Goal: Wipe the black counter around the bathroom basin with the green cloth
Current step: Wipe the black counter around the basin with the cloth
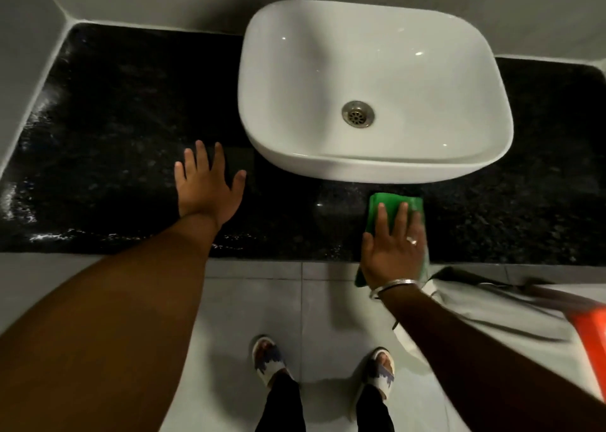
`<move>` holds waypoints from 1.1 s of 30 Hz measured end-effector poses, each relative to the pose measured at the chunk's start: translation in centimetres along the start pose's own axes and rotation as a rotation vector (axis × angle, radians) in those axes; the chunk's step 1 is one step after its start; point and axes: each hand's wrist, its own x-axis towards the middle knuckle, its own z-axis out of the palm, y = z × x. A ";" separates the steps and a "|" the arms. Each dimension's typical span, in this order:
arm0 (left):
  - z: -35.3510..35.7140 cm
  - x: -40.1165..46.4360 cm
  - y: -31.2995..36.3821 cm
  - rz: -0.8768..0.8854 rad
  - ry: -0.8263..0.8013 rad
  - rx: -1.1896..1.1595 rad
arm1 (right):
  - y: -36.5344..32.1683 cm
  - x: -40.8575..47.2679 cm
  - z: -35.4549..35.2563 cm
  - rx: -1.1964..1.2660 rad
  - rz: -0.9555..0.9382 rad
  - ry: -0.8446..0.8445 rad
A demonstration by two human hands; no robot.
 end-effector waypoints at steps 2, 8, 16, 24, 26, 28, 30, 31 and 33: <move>0.2 0.0 -0.1 0.007 0.004 -0.002 | -6.1 -1.4 0.8 0.038 -0.094 -0.011; 0.6 0.2 -0.7 0.030 0.005 -0.021 | -11.9 -3.2 2.0 0.013 -0.554 -0.097; 0.7 0.4 -0.6 0.015 -0.003 -0.037 | 4.8 -0.2 -1.5 -0.057 -0.251 -0.140; 0.4 1.1 -1.5 0.071 -0.054 0.003 | -13.9 -0.8 1.4 0.019 -0.396 -0.172; -0.5 2.1 -3.1 0.133 -0.055 0.034 | -17.8 -1.4 1.5 0.045 -0.435 -0.217; -2.2 3.8 -6.2 0.133 -0.029 0.073 | -21.3 -2.3 1.7 0.041 -0.550 -0.242; -3.6 5.8 -10.0 0.106 -0.045 0.115 | -24.3 -3.5 2.1 0.024 -0.740 -0.287; -4.1 6.8 -12.1 0.090 -0.056 0.132 | -25.4 -3.7 2.2 0.020 -0.840 -0.313; -4.8 8.6 -16.4 0.054 -0.053 0.112 | -26.2 -3.4 2.4 0.000 -0.986 -0.323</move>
